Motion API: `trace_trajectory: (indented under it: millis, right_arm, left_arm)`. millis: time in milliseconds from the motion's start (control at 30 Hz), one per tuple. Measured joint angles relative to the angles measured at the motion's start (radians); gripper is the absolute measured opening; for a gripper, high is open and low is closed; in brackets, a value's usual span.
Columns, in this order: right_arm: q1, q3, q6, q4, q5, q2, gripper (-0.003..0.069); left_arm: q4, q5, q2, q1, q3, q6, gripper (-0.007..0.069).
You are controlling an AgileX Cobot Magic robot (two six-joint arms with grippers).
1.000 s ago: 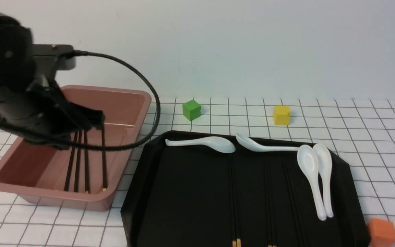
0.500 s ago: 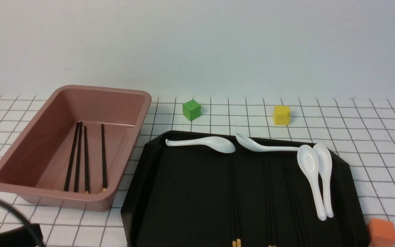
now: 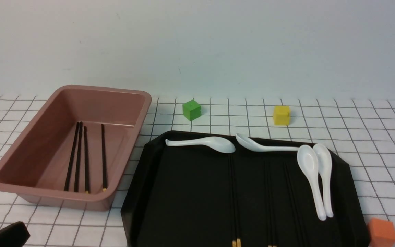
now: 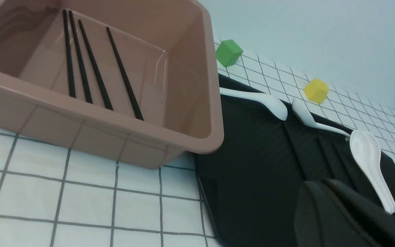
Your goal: On white black tablecloth take chopsticks from black tray and put them in box.
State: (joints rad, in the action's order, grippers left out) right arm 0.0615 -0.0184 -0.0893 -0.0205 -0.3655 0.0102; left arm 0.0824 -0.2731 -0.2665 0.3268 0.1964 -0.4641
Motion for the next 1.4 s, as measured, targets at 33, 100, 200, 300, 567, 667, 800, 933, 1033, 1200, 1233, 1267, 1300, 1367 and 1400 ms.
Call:
trace_trajectory:
  millis: [33,100,200,300,567,667,800,933,1033,1200,1233,1267,1300,1367,1400]
  right_arm:
    - [0.0,0.0,0.0,0.0,0.0,0.0,0.024]
    - [0.0,0.0,0.0,0.0,0.0,0.0,0.024]
    - [0.0,0.0,0.0,0.0,0.0,0.0,0.024]
    - [0.0,0.0,0.0,0.0,0.0,0.0,0.024]
    - [0.0,0.0,0.0,0.001,0.0,0.0,0.024]
    - [0.0,0.0,0.0,0.001,0.0,0.0,0.024]
    - [0.0,0.0,0.0,0.001,0.0,0.0,0.024]
    - [0.0,0.0,0.0,0.001,0.0,0.0,0.024]
    - [0.0,0.0,0.0,0.001,0.0,0.0,0.024]
    - [0.0,0.0,0.0,0.001,0.0,0.0,0.024]
    - [0.0,0.0,0.0,0.001,0.0,0.0,0.024]
    - [0.0,0.0,0.0,0.001,0.0,0.0,0.024]
    - [0.0,0.0,0.0,0.001,0.0,0.0,0.024]
    - [0.0,0.0,0.0,0.001,0.0,0.0,0.024]
    - [0.0,0.0,0.0,0.001,0.0,0.0,0.024]
  left_arm:
    - [0.0,0.0,0.0,0.0,0.0,0.0,-0.0013]
    - [0.0,0.0,0.0,0.0,0.0,0.0,-0.0013]
    - [0.0,0.0,0.0,0.0,0.0,0.0,-0.0013]
    - [-0.001,0.0,0.0,0.0,0.0,0.0,-0.0013]
    - [-0.006,0.0,0.146,-0.023,-0.083,0.0,-0.0012]
    - [-0.026,0.0,0.225,-0.084,-0.143,0.0,-0.0012]
    - [-0.082,-0.006,0.275,-0.165,-0.212,0.0,-0.0011]
    - [-0.119,-0.038,0.278,-0.181,-0.223,0.0,-0.0009]
    - [-0.123,-0.096,0.278,-0.181,-0.226,0.0,-0.0008]
    - [-0.123,-0.107,0.278,-0.181,-0.226,0.0,-0.0001]
    - [-0.123,-0.107,0.278,-0.181,-0.226,0.0,-0.0001]
    - [-0.123,-0.108,0.278,-0.181,-0.226,0.0,0.0]
    - [-0.123,-0.108,0.278,-0.181,-0.226,0.0,0.0]
    - [-0.123,-0.108,0.278,-0.181,-0.226,0.0,0.0001]
    - [-0.123,-0.108,0.278,-0.181,-0.226,0.0,0.0002]
